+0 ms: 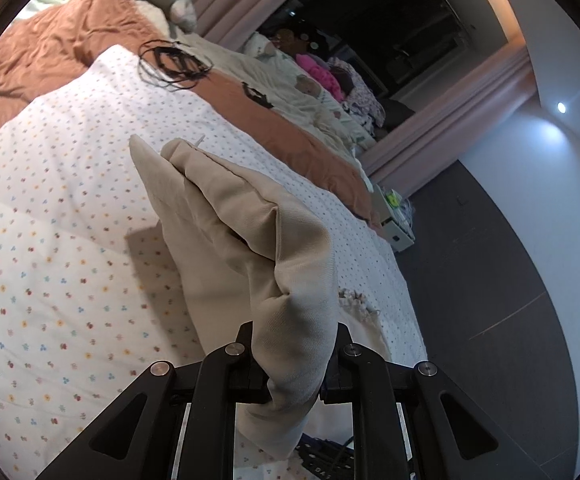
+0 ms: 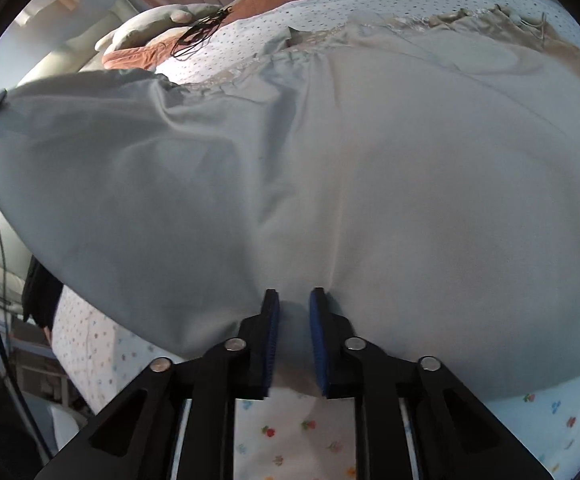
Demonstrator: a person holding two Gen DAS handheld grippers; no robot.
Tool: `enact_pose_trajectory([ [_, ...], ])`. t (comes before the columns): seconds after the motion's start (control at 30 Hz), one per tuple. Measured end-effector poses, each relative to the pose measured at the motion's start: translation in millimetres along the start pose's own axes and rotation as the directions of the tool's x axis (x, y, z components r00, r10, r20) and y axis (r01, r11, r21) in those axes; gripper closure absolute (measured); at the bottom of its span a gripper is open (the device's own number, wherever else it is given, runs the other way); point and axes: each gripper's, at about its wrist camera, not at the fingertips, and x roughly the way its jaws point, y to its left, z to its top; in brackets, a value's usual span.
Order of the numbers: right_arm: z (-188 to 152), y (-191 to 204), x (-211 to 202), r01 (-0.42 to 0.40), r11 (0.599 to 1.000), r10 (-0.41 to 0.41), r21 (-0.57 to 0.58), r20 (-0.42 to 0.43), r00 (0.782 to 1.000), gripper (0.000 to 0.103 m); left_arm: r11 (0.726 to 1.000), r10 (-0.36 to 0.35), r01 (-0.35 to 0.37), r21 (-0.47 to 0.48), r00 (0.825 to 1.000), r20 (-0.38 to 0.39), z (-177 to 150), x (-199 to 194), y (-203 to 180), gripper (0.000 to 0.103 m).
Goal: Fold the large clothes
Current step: 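Lift and fold the jacket over itself with both tools, then release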
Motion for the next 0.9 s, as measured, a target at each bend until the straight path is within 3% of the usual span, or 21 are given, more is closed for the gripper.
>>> enact_pose_trajectory([
  [0.2,7,-12,-12,-0.087,0.996,0.088,0.029,-0.032,0.996,0.090,0.996,-0.029,0.030,0.083,1.000,-0.011,1,9,-50,0.087],
  [0.4,8,-37,-58,-0.122,0.990,0.117,0.068,0.062,0.991,0.090,0.990,-0.059,0.065,0.128,0.997,-0.050,5,31,-97,0.087],
  [0.7,-1,-102,-119,-0.113,0.975,0.074,0.193,0.198,0.977,0.090,0.978,-0.085,0.113,0.177,0.984,-0.159,-4,95,-163,0.087],
  [0.9,-21,-144,-149,-0.087,0.956,0.017,0.279,0.242,0.970,0.090,0.967,-0.096,0.153,0.202,0.959,-0.266,-30,160,-204,0.087],
])
